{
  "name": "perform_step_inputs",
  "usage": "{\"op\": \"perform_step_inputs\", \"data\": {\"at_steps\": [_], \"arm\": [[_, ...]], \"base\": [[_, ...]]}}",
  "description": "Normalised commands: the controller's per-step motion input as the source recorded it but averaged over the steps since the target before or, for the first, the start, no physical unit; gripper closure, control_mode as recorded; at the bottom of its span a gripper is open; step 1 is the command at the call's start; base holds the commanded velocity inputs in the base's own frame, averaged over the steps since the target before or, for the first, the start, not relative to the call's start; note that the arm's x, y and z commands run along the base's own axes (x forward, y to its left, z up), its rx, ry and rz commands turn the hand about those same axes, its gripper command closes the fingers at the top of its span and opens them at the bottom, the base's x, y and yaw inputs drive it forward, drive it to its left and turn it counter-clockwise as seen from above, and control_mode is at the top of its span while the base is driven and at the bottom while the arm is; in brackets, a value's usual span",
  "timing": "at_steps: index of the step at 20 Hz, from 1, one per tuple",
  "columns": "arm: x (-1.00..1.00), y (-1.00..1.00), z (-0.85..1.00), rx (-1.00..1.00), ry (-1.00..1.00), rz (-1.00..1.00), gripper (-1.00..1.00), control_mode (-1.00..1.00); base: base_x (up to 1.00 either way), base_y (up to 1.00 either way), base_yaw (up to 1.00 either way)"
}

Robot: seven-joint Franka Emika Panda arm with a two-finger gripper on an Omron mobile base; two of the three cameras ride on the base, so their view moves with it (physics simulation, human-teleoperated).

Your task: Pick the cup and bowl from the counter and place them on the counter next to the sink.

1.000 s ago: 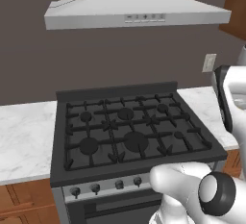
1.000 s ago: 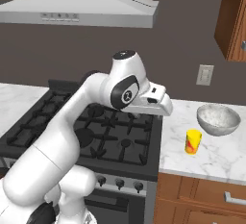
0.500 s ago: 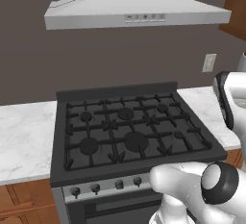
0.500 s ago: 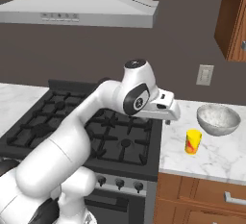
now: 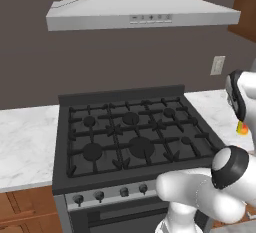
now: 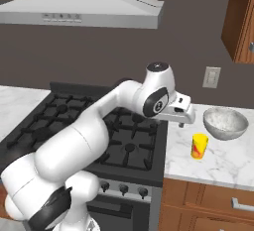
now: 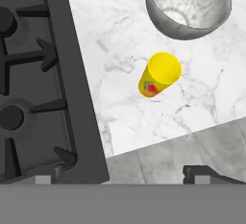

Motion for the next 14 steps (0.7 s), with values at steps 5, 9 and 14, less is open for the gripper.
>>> {"op": "perform_step_inputs", "data": {"at_steps": [5, 9, 14], "arm": [[0.0, -0.15, -0.06, 0.01, 0.02, 0.0, -1.0, -1.0], [0.0, -0.1, -0.19, 0.0, 0.03, 0.0, -1.0, -1.0], [0.03, -0.05, -0.3, 0.0, 0.01, 0.0, -1.0, -1.0]], "base": [[0.0, 0.0, 0.0], [0.0, 0.0, 0.0], [0.0, 0.0, 0.0]]}}
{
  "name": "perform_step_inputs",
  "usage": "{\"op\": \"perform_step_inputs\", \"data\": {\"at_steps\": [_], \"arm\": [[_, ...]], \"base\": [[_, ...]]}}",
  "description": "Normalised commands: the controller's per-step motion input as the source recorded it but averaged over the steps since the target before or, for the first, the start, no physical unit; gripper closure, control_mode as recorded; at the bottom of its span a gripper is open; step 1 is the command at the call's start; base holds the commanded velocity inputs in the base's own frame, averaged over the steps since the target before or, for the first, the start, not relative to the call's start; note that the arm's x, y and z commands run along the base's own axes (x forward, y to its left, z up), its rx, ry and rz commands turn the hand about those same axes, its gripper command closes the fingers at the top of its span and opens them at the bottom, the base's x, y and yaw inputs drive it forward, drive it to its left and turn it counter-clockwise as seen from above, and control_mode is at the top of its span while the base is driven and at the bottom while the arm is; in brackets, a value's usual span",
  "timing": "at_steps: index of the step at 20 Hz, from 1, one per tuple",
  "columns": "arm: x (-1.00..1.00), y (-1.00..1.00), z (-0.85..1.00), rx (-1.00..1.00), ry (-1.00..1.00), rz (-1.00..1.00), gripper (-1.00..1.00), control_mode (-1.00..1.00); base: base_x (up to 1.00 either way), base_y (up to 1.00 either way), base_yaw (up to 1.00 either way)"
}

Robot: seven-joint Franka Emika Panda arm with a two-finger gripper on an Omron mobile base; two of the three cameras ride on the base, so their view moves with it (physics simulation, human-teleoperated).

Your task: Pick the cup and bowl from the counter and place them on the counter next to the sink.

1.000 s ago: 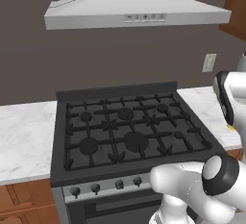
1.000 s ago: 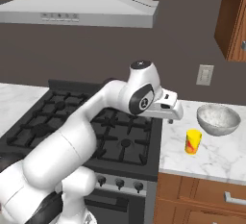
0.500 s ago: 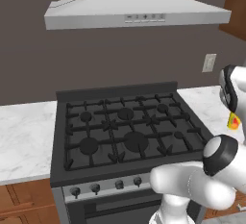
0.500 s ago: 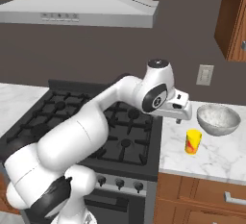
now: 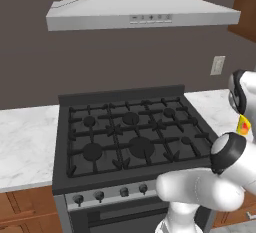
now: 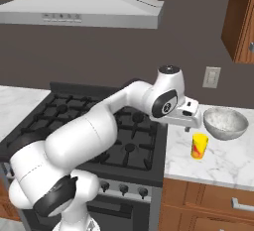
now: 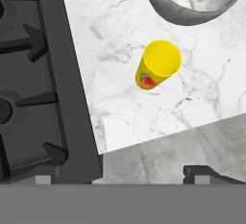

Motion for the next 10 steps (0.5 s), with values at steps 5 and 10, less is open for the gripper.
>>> {"op": "perform_step_inputs", "data": {"at_steps": [5, 10], "arm": [[0.06, -0.03, -0.39, 0.03, 0.0, 0.0, -1.0, -1.0], [0.18, -0.06, -0.22, 0.04, 0.0, 0.0, -1.0, -1.0]], "base": [[0.0, 0.0, 0.0], [0.0, 0.0, 0.0]]}}
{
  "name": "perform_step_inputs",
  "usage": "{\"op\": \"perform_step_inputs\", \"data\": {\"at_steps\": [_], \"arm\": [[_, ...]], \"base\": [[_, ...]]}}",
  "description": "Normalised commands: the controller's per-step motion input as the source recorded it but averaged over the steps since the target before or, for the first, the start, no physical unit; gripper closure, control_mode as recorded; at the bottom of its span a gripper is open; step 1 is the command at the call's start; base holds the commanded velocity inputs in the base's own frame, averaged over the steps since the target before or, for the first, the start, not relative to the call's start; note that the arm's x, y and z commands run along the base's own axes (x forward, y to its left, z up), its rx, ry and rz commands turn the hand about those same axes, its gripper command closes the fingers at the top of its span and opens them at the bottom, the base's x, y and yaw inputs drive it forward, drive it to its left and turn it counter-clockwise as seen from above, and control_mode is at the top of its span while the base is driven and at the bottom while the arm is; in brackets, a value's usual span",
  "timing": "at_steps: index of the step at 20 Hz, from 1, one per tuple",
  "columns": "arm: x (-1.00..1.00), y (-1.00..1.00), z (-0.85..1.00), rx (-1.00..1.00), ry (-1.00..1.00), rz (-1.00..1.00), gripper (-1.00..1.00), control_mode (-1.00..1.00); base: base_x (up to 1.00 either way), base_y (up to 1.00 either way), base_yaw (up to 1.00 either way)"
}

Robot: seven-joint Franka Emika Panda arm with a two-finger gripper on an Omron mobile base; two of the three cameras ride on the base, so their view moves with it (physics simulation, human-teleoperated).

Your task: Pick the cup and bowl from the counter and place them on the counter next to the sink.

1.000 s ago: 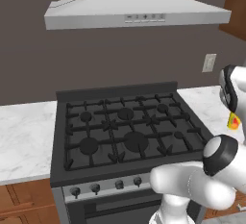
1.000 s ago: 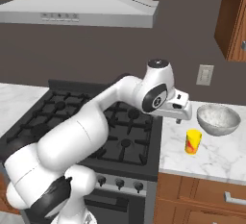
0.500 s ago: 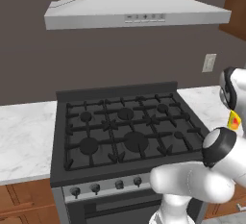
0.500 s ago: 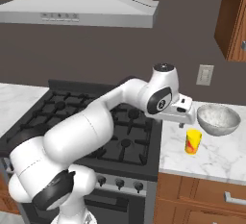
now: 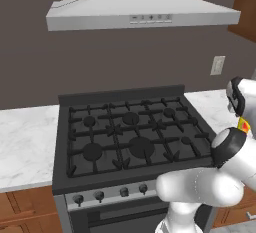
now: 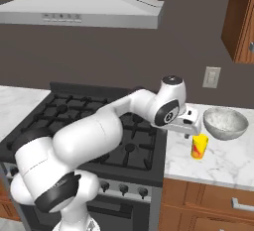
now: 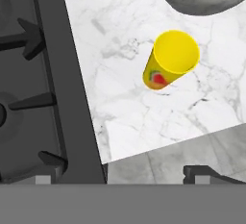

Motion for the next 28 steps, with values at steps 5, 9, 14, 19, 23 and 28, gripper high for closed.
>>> {"op": "perform_step_inputs", "data": {"at_steps": [5, 9, 14, 19, 23, 28], "arm": [[0.39, -0.18, -0.03, 0.01, 0.01, 0.01, -1.0, -1.0], [0.35, -0.18, 0.0, 0.0, 0.06, 0.01, -1.0, -1.0], [0.21, -0.32, -0.01, 0.0, 0.11, 0.0, -1.0, -1.0], [0.01, -0.22, -0.07, 0.02, 0.05, 0.0, -1.0, -1.0], [0.0, 0.0, -0.09, 0.03, 0.0, 0.0, -1.0, -1.0], [0.06, 0.0, -0.15, 0.05, 0.0, 0.0, -1.0, -1.0]], "base": [[0.0, 0.0, 0.0], [0.0, 0.0, 0.0], [0.0, 0.0, 0.0], [0.0, 0.0, 0.0], [0.0, 0.0, 0.0], [0.0, 0.0, 0.0]]}}
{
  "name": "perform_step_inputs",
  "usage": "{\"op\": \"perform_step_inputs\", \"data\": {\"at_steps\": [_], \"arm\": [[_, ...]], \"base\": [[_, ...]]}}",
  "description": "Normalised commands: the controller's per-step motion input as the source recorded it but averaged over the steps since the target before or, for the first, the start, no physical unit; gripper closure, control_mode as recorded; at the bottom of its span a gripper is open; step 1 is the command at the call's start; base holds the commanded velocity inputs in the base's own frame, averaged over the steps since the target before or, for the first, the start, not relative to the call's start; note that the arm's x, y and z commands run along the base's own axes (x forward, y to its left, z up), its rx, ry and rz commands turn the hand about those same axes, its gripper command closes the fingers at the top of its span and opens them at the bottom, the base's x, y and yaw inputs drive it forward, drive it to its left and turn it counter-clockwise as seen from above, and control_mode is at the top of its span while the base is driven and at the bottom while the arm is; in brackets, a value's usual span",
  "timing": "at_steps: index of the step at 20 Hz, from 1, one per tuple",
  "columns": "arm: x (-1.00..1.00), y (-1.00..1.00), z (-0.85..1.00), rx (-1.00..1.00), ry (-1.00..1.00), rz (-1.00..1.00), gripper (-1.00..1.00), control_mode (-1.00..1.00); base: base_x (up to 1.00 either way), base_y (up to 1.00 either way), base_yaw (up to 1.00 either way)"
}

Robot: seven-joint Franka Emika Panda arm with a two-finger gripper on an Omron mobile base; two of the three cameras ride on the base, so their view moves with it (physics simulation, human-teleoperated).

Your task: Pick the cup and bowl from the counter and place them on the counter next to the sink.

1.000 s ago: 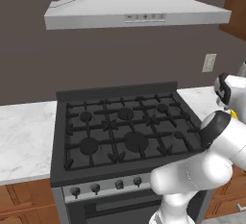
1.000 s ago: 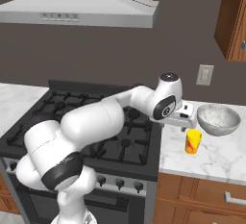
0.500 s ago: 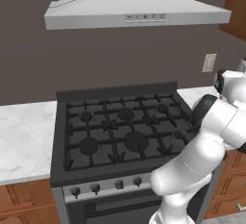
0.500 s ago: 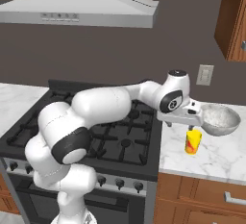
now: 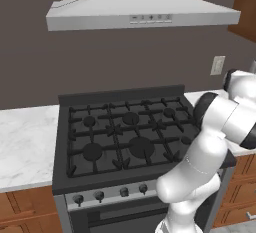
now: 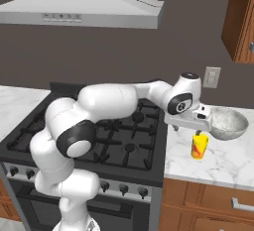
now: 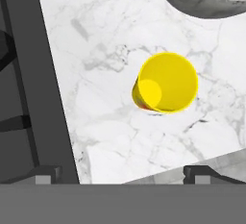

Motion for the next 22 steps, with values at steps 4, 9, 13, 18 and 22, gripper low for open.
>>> {"op": "perform_step_inputs", "data": {"at_steps": [4, 9, 13, 18, 22], "arm": [[0.07, 0.0, -0.22, 0.04, 0.0, 0.0, -1.0, -1.0], [0.09, 0.0, -0.22, 0.03, 0.0, 0.0, -1.0, -1.0], [0.17, -0.01, -0.24, 0.01, 0.0, 0.0, -1.0, -1.0], [0.27, -0.16, -0.14, 0.02, 0.01, 0.0, -1.0, -1.0], [0.19, -0.15, -0.11, 0.02, 0.01, 0.0, -1.0, -1.0]], "base": [[0.0, 0.0, 0.0], [0.0, 0.0, 0.0], [0.0, 0.0, 0.0], [0.0, 0.0, 0.0], [0.0, 0.0, 0.0]]}}
